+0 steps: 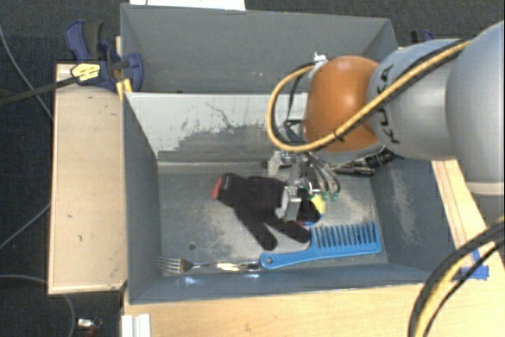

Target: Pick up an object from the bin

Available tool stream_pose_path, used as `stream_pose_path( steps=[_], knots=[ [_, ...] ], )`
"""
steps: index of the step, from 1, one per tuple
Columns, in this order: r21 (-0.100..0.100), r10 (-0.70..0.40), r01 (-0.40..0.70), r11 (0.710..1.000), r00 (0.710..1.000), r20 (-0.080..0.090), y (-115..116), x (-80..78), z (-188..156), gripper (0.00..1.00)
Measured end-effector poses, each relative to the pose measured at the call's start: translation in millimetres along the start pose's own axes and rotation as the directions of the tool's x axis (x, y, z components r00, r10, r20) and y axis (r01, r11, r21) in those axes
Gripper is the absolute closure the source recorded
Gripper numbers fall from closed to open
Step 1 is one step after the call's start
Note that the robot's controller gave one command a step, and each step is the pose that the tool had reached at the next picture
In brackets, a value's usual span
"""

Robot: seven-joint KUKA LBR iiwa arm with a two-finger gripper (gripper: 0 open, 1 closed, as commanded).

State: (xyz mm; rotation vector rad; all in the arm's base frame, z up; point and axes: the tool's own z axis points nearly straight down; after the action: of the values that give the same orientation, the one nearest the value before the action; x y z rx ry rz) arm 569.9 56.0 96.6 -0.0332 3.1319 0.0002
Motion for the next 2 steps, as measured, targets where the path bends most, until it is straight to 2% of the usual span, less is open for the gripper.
stream_pose_path(
  steps=[1,2],
  knots=[
    [-0.005,0.188,-0.188,0.982,0.982,-0.002,49,1.9,-4,0.0],
    [0.001,0.264,-0.264,0.965,0.965,0.003,21,-5.4,27,0.0]
  ],
)
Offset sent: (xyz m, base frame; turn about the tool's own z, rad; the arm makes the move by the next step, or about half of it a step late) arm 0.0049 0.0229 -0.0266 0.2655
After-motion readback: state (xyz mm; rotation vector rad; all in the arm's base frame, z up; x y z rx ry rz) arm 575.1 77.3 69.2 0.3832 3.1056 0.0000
